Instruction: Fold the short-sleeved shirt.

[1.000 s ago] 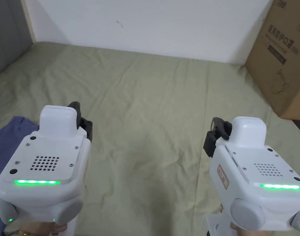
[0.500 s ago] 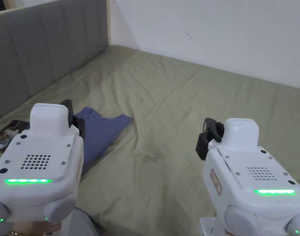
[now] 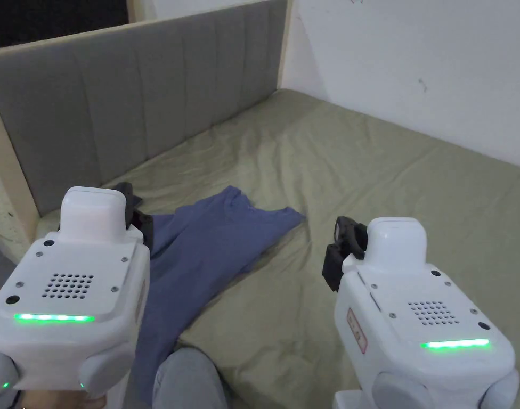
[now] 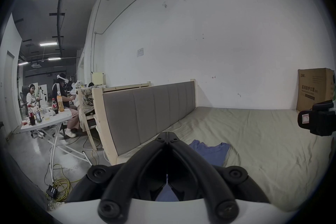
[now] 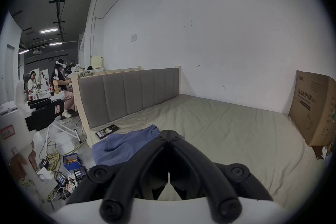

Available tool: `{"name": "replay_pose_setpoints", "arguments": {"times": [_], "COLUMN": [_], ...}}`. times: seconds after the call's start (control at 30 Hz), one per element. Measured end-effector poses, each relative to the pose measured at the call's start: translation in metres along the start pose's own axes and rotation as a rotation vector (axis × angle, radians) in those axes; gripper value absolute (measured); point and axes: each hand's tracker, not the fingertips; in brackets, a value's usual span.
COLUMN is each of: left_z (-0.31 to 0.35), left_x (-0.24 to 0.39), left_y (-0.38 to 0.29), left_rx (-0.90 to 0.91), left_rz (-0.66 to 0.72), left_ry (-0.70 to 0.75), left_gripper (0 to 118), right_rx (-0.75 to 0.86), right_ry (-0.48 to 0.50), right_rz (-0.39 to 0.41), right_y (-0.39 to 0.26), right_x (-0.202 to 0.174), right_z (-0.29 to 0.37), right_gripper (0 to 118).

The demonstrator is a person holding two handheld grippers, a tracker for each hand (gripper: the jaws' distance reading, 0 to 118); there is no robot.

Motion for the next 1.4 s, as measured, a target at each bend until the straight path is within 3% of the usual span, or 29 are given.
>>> {"name": "replay_pose_setpoints", "arguments": {"times": [0.07, 0.1, 0.13, 0.17, 0.2, 0.27, 0.37, 0.57, 0.67, 0.77, 1.0, 1.03, 1.07, 1.13, 1.2, 1.23, 1.37, 1.4], "left_z": [-0.004, -0.009, -0.016, -0.024, -0.029, -0.051, -0.088, -0.185, -0.249, -0.319, -0.337, -0.336, -0.337, -0.358, -0.355, -0.346, -0.311, -0.327], "left_x": [0.001, 0.001, 0.002, 0.002, 0.005, 0.006, 0.012, 0.066, 0.092, 0.108, 0.122, 0.122, 0.123, 0.129, 0.134, 0.132, 0.113, 0.103], "left_y": [-0.001, 0.0, 0.0, 0.001, 0.003, 0.006, 0.006, -0.005, -0.03, -0.07, -0.111, -0.112, -0.111, -0.124, -0.114, -0.111, -0.09, -0.105], "left_rx": [-0.024, -0.045, -0.07, -0.107, -0.136, -0.203, -0.271, -0.515, -0.679, -0.849, -1.145, -1.168, -1.137, -1.127, -1.11, -1.082, -1.009, -0.972], "left_rz": [0.002, 0.003, 0.001, 0.003, 0.019, 0.07, 0.085, -0.078, -0.142, -0.106, -0.153, -0.156, -0.138, -0.078, -0.076, -0.125, -0.028, -0.004], "left_ry": [-0.003, -0.003, -0.01, -0.02, -0.039, -0.086, -0.142, -0.286, -0.328, -0.33, -0.246, -0.248, -0.263, -0.275, -0.314, -0.273, -0.259, -0.256], "left_gripper": [2, 10, 28, 61, 83, 118, 118, 118, 118, 118, 117, 109, 88, 71, 20, 8, 8, 8], "right_rx": [-0.002, -0.004, -0.005, -0.006, -0.007, -0.011, -0.024, -0.074, -0.111, -0.158, -0.264, -0.27, -0.275, -0.278, -0.278, -0.279, -0.256, -0.248], "right_ry": [0.005, 0.006, 0.006, 0.005, 0.003, -0.006, -0.019, -0.066, -0.102, -0.143, -0.209, -0.213, -0.219, -0.224, -0.228, -0.228, -0.227, -0.227], "right_rz": [0.002, 0.003, 0.003, 0.004, 0.006, 0.007, 0.004, 0.015, 0.006, -0.002, -0.026, -0.033, -0.038, -0.045, -0.056, -0.062, -0.073, -0.065], "right_y": [-0.001, -0.001, -0.001, -0.001, -0.001, -0.002, -0.004, -0.014, -0.021, -0.031, -0.054, -0.056, -0.058, -0.06, -0.061, -0.061, -0.056, -0.054], "right_x": [0.0, 0.0, 0.0, 0.002, 0.003, 0.007, 0.015, 0.034, 0.046, 0.058, 0.085, 0.087, 0.089, 0.092, 0.093, 0.093, 0.089, 0.088], "right_z": [0.0, -0.001, -0.001, -0.001, -0.002, -0.004, -0.007, -0.019, -0.026, -0.032, -0.045, -0.045, -0.045, -0.044, -0.042, -0.04, -0.022, -0.017], "right_gripper": [0, 0, 0, 0, 0, 0, 0, 0, 0, 0, 0, 0, 0, 0, 0, 0, 0, 0]}}
